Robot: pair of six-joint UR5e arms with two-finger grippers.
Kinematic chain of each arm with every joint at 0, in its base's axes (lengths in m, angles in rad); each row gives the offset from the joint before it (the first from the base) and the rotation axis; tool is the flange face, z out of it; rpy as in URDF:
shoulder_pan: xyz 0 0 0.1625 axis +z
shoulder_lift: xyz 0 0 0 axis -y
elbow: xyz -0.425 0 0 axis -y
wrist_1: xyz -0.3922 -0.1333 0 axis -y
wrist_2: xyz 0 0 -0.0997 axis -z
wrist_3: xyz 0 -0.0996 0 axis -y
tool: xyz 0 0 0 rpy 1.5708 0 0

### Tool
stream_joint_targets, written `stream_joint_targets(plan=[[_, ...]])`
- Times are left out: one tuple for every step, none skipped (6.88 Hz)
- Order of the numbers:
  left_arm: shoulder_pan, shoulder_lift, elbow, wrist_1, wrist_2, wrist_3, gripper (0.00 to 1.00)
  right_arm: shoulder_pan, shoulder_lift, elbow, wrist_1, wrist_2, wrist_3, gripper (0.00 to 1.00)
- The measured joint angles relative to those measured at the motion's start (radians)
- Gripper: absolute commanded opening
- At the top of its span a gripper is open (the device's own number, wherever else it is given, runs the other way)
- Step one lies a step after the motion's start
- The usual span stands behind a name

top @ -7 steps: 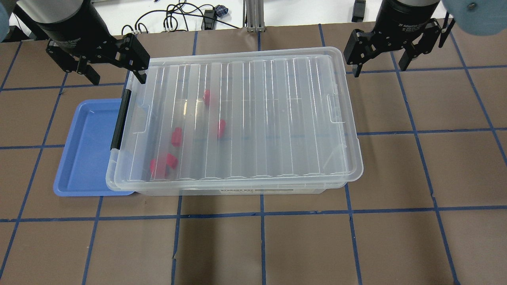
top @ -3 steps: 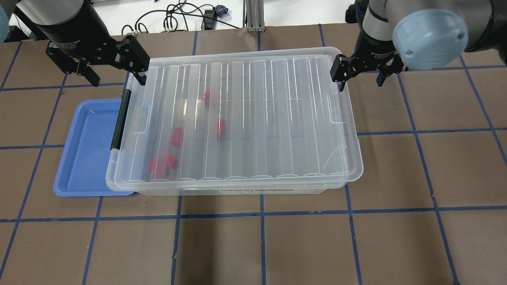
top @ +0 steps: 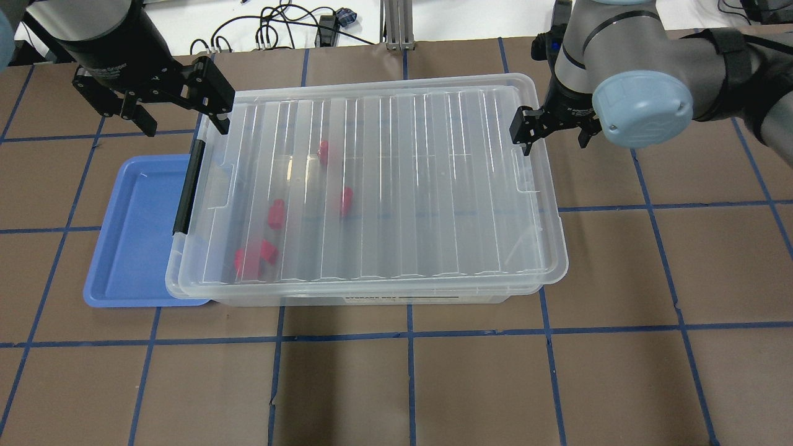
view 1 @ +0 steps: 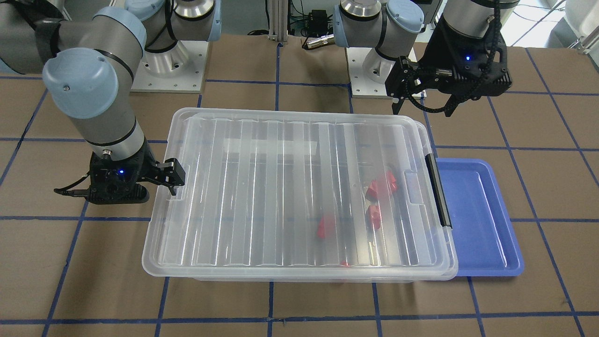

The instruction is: Place red block in blue tray from box

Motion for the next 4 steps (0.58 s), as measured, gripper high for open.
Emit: stream_joint_targets(plan=[[0.0, 0.0, 0.0, 0.001, -0.001, 0.0, 1.0, -0.002, 0.002, 0.004, -0.003, -0.001, -0.003, 1.0], [0.0, 0.0, -0.001, 0.001, -0.002, 0.0, 1.0, -0.005, 0.004, 0.005, -0.003, -0.01, -0.007, 1.0], [0.0, 0.0, -0.001, 0.001, -0.002, 0.001, 1.0, -0.007, 0.005, 0.005, 0.001, -0.041, -0.014, 1.0], [0.0, 0.0, -0.001, 0.001, -0.002, 0.001, 1.0, -0.011, 0.006, 0.005, 0.004, -0.087, -0.027, 1.0]])
